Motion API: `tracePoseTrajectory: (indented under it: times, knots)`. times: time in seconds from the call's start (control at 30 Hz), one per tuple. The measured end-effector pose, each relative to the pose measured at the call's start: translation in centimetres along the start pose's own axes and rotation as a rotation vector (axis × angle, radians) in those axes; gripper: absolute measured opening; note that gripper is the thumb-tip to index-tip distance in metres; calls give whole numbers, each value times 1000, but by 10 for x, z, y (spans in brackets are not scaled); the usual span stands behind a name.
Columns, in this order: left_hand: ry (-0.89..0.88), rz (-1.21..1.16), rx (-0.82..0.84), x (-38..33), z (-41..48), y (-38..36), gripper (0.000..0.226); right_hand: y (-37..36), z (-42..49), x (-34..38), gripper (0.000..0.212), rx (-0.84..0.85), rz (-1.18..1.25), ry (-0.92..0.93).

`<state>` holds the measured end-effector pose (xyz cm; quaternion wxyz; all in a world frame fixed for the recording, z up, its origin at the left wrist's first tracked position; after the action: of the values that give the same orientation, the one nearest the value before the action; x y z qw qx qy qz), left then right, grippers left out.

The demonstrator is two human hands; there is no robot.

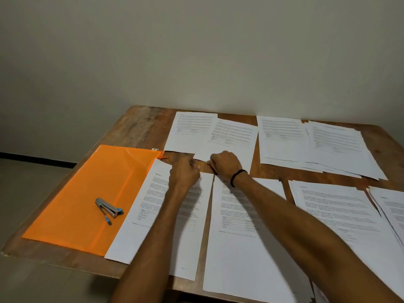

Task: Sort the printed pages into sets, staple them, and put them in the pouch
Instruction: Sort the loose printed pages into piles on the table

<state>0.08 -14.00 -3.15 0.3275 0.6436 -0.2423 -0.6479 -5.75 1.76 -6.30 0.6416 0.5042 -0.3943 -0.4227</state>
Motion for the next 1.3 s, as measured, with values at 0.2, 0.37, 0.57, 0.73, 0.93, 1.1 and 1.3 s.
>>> tracePoseTrajectory:
  times: [0.2, 0.37, 0.57, 0.73, 0.93, 1.1, 1.3]
  knots:
    - [35, -98, 35, 9, -1, 3, 17, 8, 0, 1, 13, -72, -40, -38]
    - [293, -629, 152, 15, 1, 1, 32, 61, -18, -21, 11, -643, 233, -144]
    - [503, -1287, 495, -9, 12, -8, 86, 109, -56, 31, 10, -197, 266, 64]
    - [309, -890, 519, 12, 23, 17, 58, 97, -95, 91, 16, 121, 226, 287]
    - [169, -678, 341, 51, 3, 68, 49, 92, -83, 63, 46, -73, 604, -141]
    - [49, -786, 371, 70, -42, 128, 56, 68, -94, 62, 56, 246, 1369, -669]
    - [254, -586, 318, 113, -74, 150, 66, 53, -104, 97, 15, 342, 1613, -668]
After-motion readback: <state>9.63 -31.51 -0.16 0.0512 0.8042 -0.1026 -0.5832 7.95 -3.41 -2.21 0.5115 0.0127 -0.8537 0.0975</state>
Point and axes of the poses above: each hand's wrist, its own z-axis towards the middle knuckle, its own y-axis out of the back of the hand, x = y × z, the point moved 5 cm from there along z, towards the middle knuckle, and after that the axes turned 5 degrees about z, right-handed, at the moved point
